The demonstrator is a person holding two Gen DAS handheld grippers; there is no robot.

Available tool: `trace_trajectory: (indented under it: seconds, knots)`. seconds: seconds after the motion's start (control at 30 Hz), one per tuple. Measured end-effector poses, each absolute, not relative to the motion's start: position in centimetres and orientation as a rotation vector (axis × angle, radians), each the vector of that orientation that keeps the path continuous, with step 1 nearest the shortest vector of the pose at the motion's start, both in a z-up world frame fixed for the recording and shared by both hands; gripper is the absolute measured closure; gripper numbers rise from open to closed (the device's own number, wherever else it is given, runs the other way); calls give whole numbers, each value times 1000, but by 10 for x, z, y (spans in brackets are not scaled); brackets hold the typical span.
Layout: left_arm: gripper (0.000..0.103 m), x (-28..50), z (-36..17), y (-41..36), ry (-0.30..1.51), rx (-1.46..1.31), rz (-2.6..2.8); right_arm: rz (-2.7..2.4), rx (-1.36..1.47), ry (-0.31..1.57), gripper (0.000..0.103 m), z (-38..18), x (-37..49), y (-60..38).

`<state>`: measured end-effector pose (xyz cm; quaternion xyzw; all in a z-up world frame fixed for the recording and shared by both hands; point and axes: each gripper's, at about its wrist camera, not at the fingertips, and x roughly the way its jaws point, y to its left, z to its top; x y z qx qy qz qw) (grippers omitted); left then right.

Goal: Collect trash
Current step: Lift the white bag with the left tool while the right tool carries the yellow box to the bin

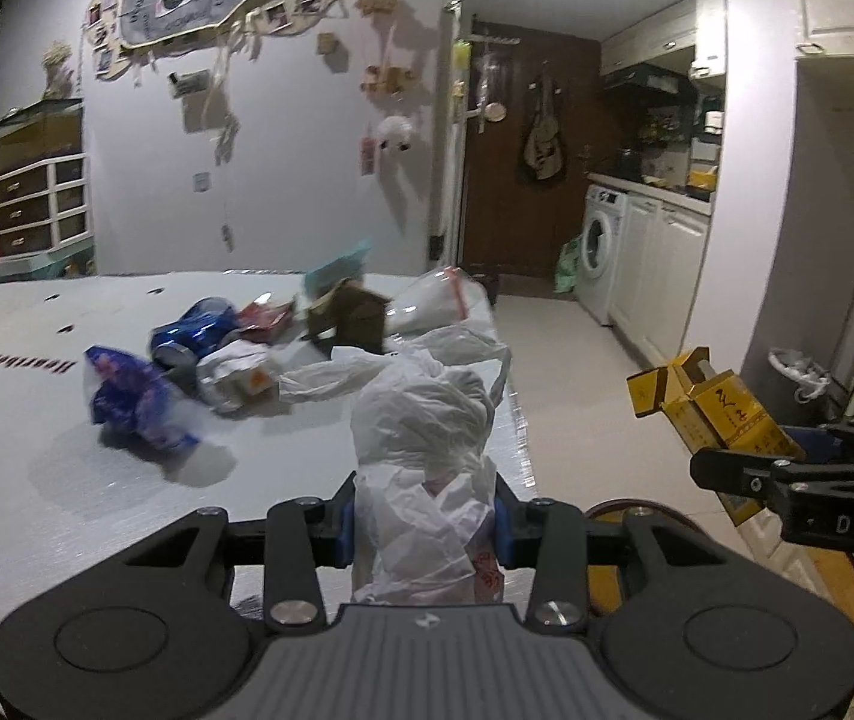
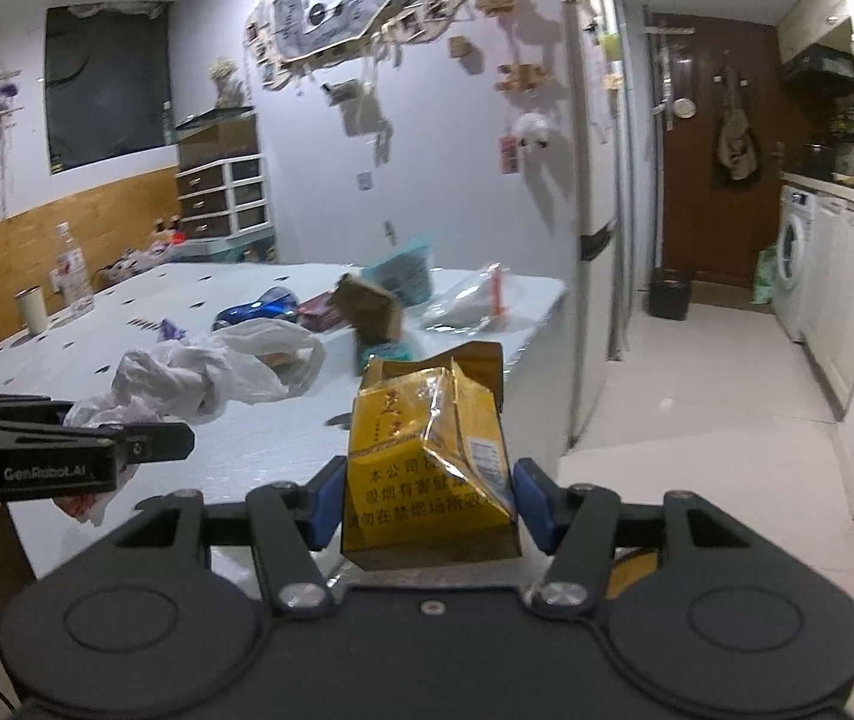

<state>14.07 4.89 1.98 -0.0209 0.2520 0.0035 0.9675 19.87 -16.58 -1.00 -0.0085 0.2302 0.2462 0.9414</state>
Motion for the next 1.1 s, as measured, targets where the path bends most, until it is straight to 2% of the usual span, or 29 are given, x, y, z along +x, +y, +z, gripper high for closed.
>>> trace_trajectory:
  seconds: [0.6,1.1]
  knots:
    - [61,176,9,-49,521,10,-149,279,32,471,43,-21,196,-267]
    - [61,275,-43,-128,749,23,-286,146,134,615,43,-68,246,-340]
